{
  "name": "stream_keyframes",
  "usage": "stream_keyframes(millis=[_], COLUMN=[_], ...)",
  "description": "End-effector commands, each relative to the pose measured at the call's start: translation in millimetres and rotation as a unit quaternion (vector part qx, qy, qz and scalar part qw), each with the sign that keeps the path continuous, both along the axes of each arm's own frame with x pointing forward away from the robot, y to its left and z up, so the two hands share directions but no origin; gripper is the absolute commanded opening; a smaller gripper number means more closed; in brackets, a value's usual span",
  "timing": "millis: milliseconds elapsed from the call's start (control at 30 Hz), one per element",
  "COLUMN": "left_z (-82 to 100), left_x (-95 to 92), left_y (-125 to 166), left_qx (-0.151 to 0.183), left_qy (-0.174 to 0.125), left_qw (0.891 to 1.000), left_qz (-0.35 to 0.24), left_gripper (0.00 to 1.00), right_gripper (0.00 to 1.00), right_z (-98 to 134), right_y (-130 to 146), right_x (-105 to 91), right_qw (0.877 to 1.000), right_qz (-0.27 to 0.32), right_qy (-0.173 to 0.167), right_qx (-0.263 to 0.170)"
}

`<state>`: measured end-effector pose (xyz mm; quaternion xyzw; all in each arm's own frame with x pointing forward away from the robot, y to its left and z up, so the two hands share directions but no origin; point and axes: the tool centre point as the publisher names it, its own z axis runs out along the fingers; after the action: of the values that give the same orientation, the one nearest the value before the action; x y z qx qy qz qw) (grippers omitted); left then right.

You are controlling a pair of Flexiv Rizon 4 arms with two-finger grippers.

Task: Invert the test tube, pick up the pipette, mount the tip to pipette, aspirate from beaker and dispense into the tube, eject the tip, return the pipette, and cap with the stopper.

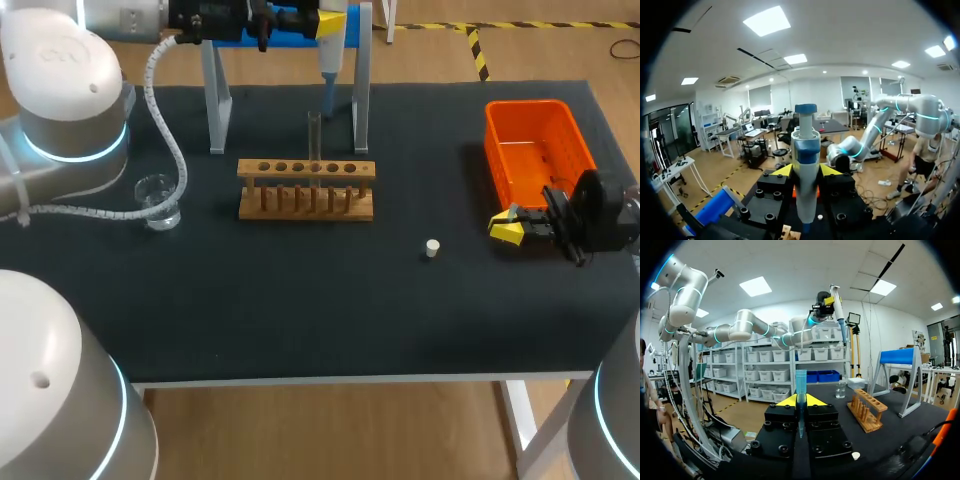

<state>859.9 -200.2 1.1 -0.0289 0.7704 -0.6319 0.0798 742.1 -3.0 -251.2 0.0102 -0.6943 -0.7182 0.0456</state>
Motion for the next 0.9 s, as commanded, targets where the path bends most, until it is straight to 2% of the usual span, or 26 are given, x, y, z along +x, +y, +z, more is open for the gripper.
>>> stream_keyframes(millis=[33,467,900], left_z=[0.2,-6.8,-6.2], left_x=[-0.2,-2.3,-3.5], left_y=[6.7,6.9,7.9], left_qx=[-0.001,-0.010,-0.005], left_qy=[0.002,0.011,0.005], left_qw=[1.000,1.000,1.000], left_qz=[-0.005,-0.014,-0.009], left_gripper=[0.00,0.00,0.00], right_gripper=[0.00,0.00,0.00], right_z=[0.1,0.1,0.1], right_y=[-0.7,-0.7,-0.7], right_x=[-0.8,-0.8,-0.8], right_qw=[1.000,1.000,1.000], right_qz=[0.000,0.000,0.000], right_qy=[0.000,0.000,0.000], right_qx=[-0.001,-0.001,-0.001])
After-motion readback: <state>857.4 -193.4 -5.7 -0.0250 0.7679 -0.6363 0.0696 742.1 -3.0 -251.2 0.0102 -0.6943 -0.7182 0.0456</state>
